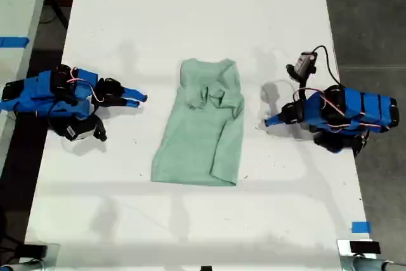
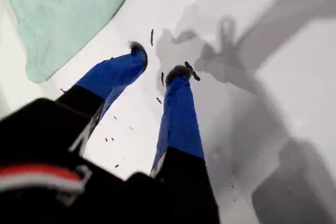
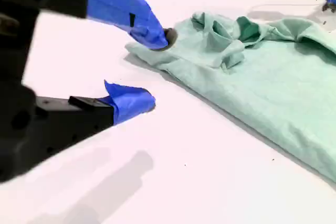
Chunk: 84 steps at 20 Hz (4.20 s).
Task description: Fold t shirt
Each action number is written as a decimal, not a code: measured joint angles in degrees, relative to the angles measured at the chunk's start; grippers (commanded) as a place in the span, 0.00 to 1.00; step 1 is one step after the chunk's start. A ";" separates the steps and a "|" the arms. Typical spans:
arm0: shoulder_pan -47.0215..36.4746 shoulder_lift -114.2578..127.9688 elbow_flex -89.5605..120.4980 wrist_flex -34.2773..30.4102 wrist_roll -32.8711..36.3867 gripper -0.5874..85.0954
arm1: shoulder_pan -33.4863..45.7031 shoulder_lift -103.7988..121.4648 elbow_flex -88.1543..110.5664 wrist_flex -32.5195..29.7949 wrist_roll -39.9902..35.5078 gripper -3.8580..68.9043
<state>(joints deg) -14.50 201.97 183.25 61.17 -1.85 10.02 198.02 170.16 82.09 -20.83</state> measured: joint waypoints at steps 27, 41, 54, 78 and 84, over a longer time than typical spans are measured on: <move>25.84 -103.54 -68.29 -2.64 -4.83 0.31 | -2.02 0.00 0.00 0.62 2.29 0.19; 24.26 -127.18 -80.24 -8.70 -7.91 0.01 | -3.08 0.18 0.00 0.62 2.37 0.19; 24.87 -121.29 -103.71 28.83 -25.75 0.01 | -4.22 0.18 0.00 0.79 3.34 0.19; 23.20 -81.04 -58.62 -5.71 -15.64 0.38 | -4.92 0.26 0.00 0.88 3.34 0.19; 25.31 -55.99 -36.74 -1.14 -22.32 0.37 | -4.83 0.26 0.00 0.88 3.34 0.20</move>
<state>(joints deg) 10.81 145.99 146.51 60.03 -24.17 5.19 198.28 170.16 82.97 -17.49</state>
